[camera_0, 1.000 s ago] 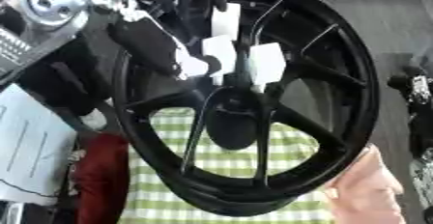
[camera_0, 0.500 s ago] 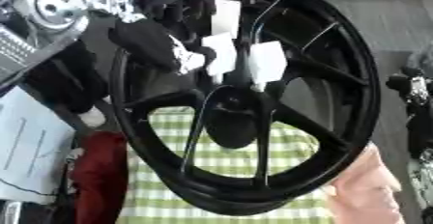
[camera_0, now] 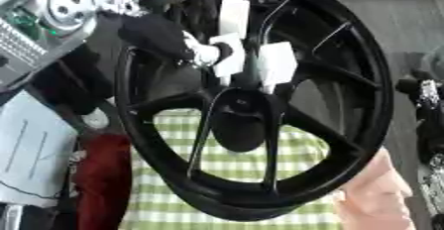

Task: Pull the pin out of the wheel hub.

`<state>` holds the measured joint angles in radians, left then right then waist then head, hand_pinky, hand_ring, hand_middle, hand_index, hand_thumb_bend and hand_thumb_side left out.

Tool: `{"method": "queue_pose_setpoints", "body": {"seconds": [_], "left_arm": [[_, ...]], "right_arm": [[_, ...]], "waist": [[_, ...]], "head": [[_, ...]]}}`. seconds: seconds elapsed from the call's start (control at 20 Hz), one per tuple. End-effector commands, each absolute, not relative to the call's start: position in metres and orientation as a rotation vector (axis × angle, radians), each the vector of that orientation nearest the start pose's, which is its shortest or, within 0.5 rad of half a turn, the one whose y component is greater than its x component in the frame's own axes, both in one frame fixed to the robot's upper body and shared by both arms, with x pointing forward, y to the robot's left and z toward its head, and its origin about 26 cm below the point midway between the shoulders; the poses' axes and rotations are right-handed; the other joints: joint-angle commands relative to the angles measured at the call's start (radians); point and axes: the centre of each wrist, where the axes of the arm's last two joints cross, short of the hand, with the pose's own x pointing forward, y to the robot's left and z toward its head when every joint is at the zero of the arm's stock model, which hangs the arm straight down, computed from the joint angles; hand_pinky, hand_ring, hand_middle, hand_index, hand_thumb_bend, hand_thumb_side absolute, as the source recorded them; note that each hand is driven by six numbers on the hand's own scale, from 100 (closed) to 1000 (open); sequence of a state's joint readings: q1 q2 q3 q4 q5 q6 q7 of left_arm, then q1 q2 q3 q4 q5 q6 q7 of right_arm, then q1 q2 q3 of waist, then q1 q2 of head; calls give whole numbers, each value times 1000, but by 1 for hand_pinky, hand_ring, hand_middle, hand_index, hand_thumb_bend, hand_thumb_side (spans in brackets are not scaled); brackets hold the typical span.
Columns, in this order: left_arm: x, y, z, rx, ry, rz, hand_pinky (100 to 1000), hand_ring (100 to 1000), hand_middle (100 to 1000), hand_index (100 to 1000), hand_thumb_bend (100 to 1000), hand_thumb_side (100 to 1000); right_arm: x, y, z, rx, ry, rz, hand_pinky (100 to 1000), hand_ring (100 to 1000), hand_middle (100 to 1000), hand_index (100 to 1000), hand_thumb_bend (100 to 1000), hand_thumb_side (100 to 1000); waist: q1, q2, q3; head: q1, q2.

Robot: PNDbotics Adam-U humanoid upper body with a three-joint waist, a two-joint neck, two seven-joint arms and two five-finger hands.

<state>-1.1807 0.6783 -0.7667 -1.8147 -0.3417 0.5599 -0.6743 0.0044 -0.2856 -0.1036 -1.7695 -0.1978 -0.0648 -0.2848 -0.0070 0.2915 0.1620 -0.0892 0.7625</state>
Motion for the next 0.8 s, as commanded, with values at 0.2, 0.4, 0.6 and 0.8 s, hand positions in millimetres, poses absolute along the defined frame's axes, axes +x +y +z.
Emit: {"method": "queue_pose_setpoints", "body": {"seconds": [0.2,0.4,0.6,0.8], "left_arm": [[311,101,333,512,-1179,-1781,564,582,605,780,429,741],[312,99,331,497,-1163,-1791,559,577,600,775,417,736],[315,99,329,492,-1151,-1791,559,576,600,774,413,728],[318,97,326,491,-1146,-1794,559,577,600,771,386,687]], "right_arm": [[273,-327,69,-331,-1849,-217,1000,779,646,794,100,714],[274,-326,69,-332,-1850,-219,1000,779,646,795,100,715],[274,-326,69,-333,-1851,-222,1000,779,647,795,100,717],[275,-324,69,-329,-1849,-225,1000,779,646,795,100,724]], "waist": [[-2,-8,0],[-3,-4,-2],[-3,0,-3],[-3,5,-7]], "head": [[9,-14],[10,-13],[11,-14],[14,-16]]}}
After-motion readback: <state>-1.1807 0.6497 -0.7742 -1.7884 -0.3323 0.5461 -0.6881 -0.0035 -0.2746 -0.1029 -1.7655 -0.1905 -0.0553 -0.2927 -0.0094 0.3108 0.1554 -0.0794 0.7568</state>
